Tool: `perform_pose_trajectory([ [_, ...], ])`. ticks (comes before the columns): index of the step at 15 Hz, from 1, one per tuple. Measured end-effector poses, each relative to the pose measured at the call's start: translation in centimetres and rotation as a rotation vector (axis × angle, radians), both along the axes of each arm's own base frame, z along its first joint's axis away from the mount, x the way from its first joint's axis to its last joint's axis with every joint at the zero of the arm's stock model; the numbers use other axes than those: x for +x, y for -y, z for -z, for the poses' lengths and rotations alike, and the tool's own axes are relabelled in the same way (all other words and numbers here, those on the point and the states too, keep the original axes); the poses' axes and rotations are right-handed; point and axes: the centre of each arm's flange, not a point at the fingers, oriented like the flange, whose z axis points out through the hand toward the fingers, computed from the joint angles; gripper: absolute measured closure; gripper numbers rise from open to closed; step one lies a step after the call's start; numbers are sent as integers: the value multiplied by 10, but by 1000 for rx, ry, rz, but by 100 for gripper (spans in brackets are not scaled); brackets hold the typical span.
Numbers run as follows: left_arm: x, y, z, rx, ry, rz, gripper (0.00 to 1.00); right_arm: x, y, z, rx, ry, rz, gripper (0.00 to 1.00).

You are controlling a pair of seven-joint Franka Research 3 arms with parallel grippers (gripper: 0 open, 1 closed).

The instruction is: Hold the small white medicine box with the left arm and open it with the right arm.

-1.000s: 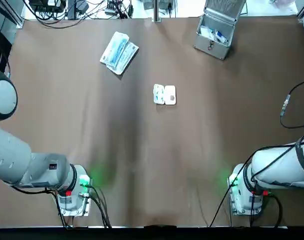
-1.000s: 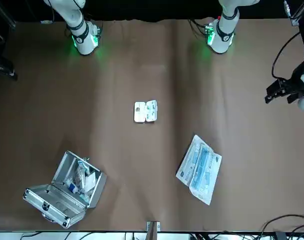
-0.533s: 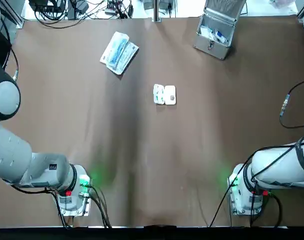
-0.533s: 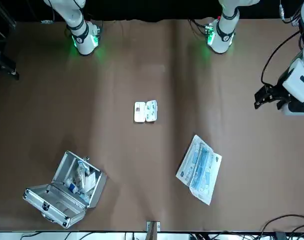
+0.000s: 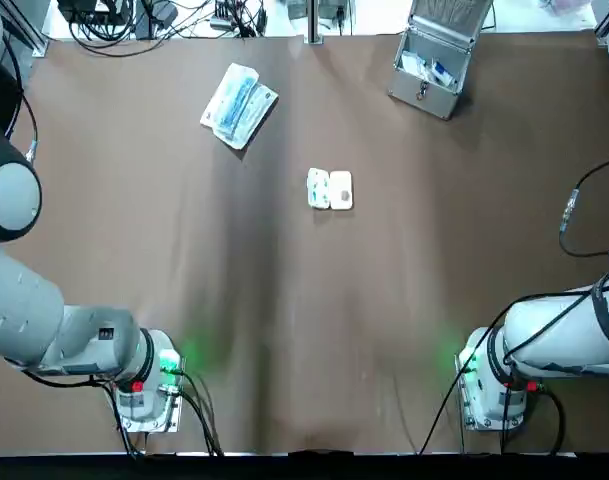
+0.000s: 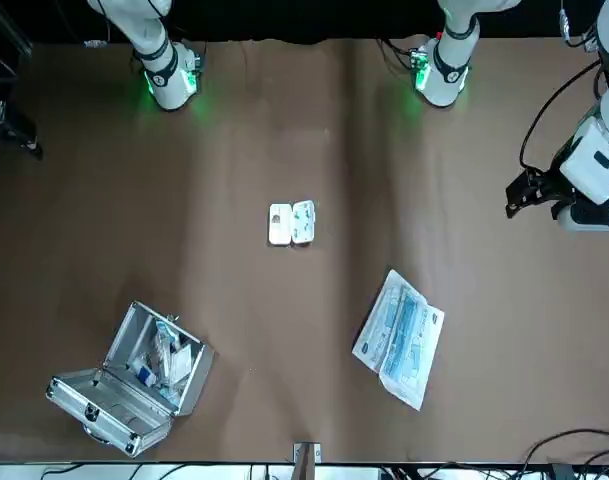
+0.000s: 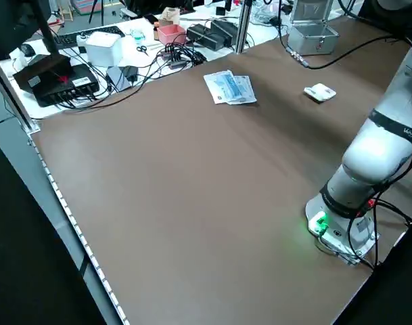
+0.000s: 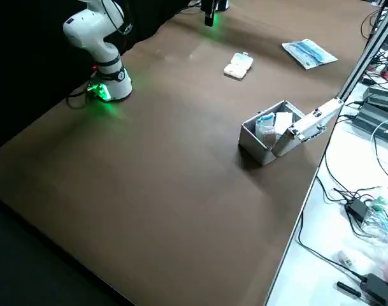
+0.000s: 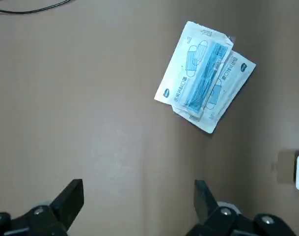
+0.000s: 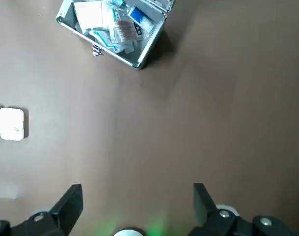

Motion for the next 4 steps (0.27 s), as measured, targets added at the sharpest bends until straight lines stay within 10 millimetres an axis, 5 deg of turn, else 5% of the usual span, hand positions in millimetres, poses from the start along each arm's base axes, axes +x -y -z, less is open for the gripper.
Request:
perform_pose_trajectory([
  [4,0,-2,0,0,0,-4,0,0,0,0,0,-1,0,1],
])
